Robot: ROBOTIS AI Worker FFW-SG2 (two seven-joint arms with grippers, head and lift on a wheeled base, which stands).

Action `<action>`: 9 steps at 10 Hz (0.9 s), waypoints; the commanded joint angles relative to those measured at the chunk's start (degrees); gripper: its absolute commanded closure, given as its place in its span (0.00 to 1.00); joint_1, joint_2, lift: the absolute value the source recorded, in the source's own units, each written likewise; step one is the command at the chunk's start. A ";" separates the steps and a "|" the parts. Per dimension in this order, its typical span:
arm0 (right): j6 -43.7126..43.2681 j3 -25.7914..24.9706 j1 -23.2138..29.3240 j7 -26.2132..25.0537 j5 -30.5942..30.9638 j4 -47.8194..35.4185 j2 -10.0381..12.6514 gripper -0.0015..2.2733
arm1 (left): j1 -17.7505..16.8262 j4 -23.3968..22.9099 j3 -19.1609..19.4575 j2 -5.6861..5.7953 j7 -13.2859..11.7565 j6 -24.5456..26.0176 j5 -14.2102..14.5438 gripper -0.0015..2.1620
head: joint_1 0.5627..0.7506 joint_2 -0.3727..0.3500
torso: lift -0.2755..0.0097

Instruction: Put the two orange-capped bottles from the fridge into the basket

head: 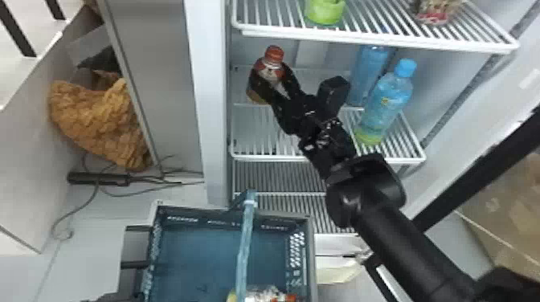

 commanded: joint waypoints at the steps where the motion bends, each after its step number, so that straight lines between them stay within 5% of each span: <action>1: 6.73 -9.17 8.41 -0.50 10.23 -14.88 0.32 0.39 | 0.35 -0.09 0.29 0.00 -0.02 -0.14 0.11 0.56 | 0.70 0.34 | 0.14; 3: 15.03 -17.17 17.83 -0.85 16.97 -28.95 1.72 0.39 | 0.77 -0.23 0.63 -0.09 -0.02 -0.14 0.23 0.56 | 0.70 0.27 | 0.14; 9: 23.33 -23.56 34.00 0.73 14.34 -51.59 1.11 0.39 | 1.33 -0.51 1.32 -0.27 -0.02 -0.14 0.46 0.56 | 0.70 0.14 | 0.14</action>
